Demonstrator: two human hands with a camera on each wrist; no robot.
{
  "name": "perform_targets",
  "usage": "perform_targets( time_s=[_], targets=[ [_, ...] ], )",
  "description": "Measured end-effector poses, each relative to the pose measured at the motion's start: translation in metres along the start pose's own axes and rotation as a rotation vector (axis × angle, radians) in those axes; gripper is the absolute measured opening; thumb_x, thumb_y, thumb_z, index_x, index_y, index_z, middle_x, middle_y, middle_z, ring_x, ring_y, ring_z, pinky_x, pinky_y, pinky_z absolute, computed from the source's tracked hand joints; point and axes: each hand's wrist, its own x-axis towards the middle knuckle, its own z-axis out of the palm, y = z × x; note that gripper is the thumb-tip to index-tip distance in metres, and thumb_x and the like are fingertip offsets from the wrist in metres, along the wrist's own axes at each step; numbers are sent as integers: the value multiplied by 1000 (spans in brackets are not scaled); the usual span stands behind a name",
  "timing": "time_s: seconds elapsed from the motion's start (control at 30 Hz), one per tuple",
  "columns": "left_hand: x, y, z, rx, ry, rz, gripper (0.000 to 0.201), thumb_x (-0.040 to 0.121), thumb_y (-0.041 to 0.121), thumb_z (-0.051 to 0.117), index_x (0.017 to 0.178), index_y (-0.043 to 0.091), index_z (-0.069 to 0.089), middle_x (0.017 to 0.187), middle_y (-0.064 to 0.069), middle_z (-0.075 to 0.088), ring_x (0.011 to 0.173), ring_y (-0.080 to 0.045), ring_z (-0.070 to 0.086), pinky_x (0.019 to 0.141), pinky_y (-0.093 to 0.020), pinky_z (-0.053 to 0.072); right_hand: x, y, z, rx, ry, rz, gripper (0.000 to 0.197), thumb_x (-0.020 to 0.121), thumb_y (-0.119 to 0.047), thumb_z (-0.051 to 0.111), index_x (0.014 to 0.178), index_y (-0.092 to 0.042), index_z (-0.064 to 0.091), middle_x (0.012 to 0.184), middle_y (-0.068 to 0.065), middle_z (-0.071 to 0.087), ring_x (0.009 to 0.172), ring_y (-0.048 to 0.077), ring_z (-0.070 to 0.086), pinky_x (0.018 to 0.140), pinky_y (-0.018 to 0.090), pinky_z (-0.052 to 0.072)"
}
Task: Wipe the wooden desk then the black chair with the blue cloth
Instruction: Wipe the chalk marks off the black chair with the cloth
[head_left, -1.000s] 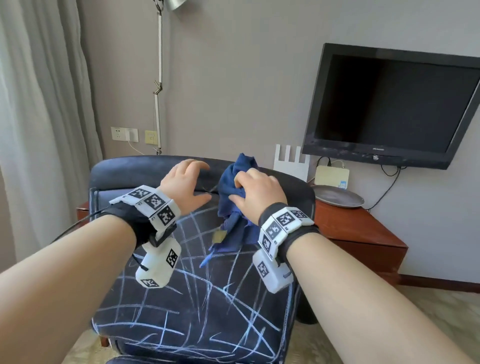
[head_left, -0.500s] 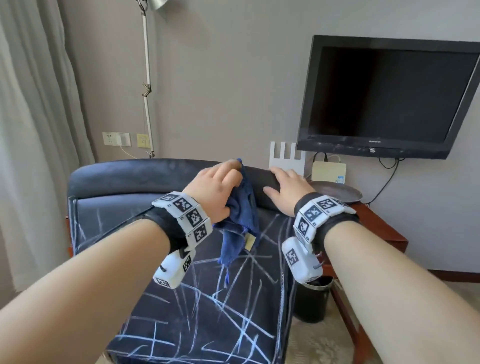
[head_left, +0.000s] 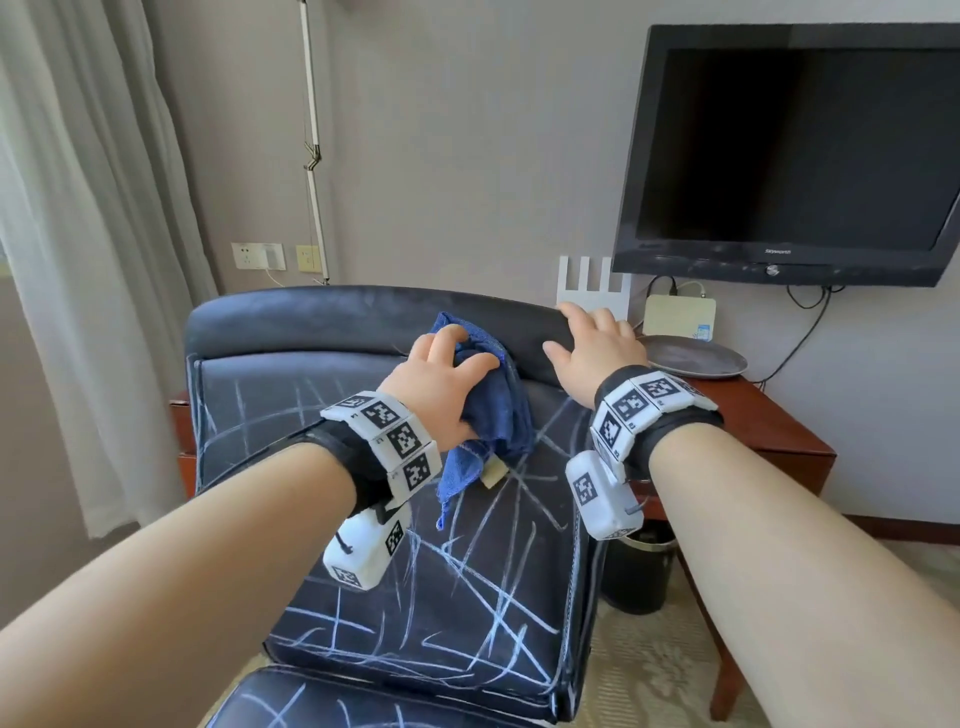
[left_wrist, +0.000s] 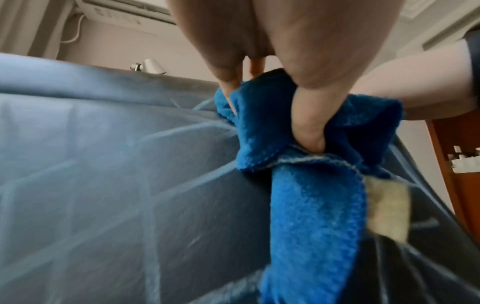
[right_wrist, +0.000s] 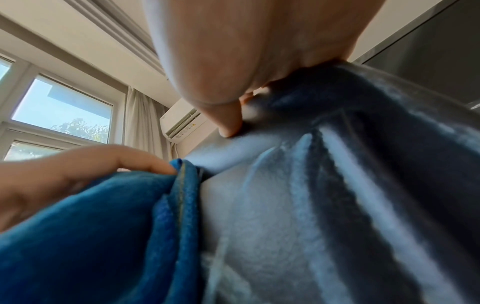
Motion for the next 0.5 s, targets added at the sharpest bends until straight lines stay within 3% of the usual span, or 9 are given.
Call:
perform_targets(
  time_s=[0.17,0.3,0.5],
  targets=[
    [17,30,-8,-49,26,40,59,85,24,59,139,36,38,137,-4,28,123,-27,30,93,-36,41,-5,12,-5,7,-8,1,50,98,-41,35,145,-28,22,141,8,33,128,30,31,104,36,27],
    [23,55,-5,-54,21,97,53,87,27,57,138,33,42,135,-3,30,123,-27,31,97,-35,39,-10,16,-9,11,-21,-6,51,98,-40,35,145,-27,20,142,8,33,129,29,30,105,37,26],
    [25,22,-6,11,48,-18,45,90,22,53,133,34,48,132,-4,34,120,-29,36,89,-34,38,-10,20,-15,93,-68,-61,47,100,-25,31,146,-24,22,142,10,33,130,29,29,106,33,23]
  ],
)
